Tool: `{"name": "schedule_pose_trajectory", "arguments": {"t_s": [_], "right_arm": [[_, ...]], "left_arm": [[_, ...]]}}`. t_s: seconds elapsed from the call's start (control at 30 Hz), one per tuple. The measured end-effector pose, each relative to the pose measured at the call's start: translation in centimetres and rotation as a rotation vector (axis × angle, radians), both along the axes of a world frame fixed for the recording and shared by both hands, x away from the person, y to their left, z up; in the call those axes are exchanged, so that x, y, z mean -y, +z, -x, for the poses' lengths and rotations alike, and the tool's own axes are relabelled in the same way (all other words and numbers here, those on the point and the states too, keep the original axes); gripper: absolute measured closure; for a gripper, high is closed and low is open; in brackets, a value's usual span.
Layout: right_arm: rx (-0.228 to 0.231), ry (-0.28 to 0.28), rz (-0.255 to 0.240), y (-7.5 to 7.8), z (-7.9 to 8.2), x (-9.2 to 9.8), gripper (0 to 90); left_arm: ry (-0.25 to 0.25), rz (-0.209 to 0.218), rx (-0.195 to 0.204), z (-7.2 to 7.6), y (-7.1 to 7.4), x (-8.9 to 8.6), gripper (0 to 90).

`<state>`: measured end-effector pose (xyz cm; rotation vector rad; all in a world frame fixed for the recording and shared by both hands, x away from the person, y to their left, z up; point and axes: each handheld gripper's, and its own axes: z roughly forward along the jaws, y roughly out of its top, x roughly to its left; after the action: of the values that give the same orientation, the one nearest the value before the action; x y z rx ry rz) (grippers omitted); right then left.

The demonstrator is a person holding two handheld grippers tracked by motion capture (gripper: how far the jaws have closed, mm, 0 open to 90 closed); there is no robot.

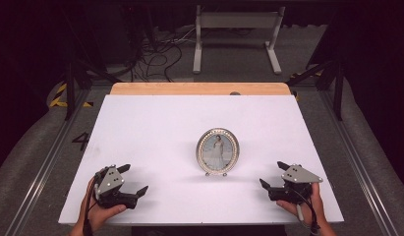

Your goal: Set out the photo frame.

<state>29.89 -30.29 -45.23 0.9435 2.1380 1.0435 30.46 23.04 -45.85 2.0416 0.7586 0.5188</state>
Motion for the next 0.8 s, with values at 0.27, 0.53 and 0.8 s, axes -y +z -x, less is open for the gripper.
{"name": "schedule_pose_trajectory", "arguments": {"t_s": [0.27,0.53,0.8], "right_arm": [[0.007,-0.032,-0.033,0.0,0.0,0.8,15.9],[0.045,-0.027,-0.027,0.4,0.5,0.3,15.9],[0.07,-0.054,-0.06,0.8,0.8,1.0,15.9]], "left_arm": [[0.03,0.011,-0.006,-0.2,-0.3,-0.6,7.5],[0.03,0.043,0.01,-0.3,0.0,-0.8,7.5],[0.027,0.044,0.013,-0.4,0.0,-0.6,7.3]]}}
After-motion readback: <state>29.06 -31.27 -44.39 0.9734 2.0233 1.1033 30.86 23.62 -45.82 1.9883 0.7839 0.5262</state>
